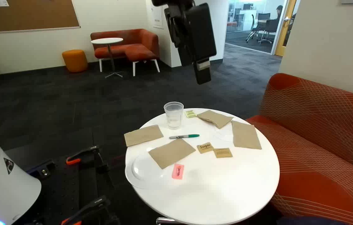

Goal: Move the plastic cup from left to right

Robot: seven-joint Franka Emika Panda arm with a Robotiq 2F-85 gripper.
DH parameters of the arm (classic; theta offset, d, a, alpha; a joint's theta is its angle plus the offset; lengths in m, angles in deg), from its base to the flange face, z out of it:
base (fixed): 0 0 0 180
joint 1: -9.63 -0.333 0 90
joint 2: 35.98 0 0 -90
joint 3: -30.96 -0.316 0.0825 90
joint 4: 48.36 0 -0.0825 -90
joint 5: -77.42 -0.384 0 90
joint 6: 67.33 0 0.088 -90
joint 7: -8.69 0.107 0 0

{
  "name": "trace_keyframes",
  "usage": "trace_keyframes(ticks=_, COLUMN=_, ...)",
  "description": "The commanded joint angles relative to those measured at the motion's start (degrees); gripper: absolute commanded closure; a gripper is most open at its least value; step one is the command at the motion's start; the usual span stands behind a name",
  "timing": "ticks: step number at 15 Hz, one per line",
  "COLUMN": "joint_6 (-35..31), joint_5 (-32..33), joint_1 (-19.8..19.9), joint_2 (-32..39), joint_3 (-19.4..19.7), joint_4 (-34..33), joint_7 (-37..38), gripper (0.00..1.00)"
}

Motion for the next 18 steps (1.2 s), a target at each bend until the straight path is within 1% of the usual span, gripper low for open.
trace_keyframes(ticks=1, joint_6=0.1, joint_5=-0.3, joint_1=0.6, joint_2=0.0, joint_3=-0.5, joint_4=-0.1, joint_7=-0.3, gripper=0.00)
trace_keyframes(ticks=7, joint_6=-0.3, joint_5=-0.4, joint_1=0.2, joint_2=0.7, joint_3=-0.9, joint_4=-0.2, joint_7=0.0, gripper=0.00)
trace_keyframes(ticks=13, joint_6=-1.3, joint_5=-0.3, joint_1=-1.7, joint_2=3.7, joint_3=-4.3, joint_4=-0.5, joint_7=1.0, gripper=0.00)
trace_keyframes(ticks=18, joint_6=-3.5, joint_5=-1.9, joint_1=-5.2, joint_2=8.5, joint_3=-7.3, joint_4=-1.7, joint_7=0.8, gripper=0.00)
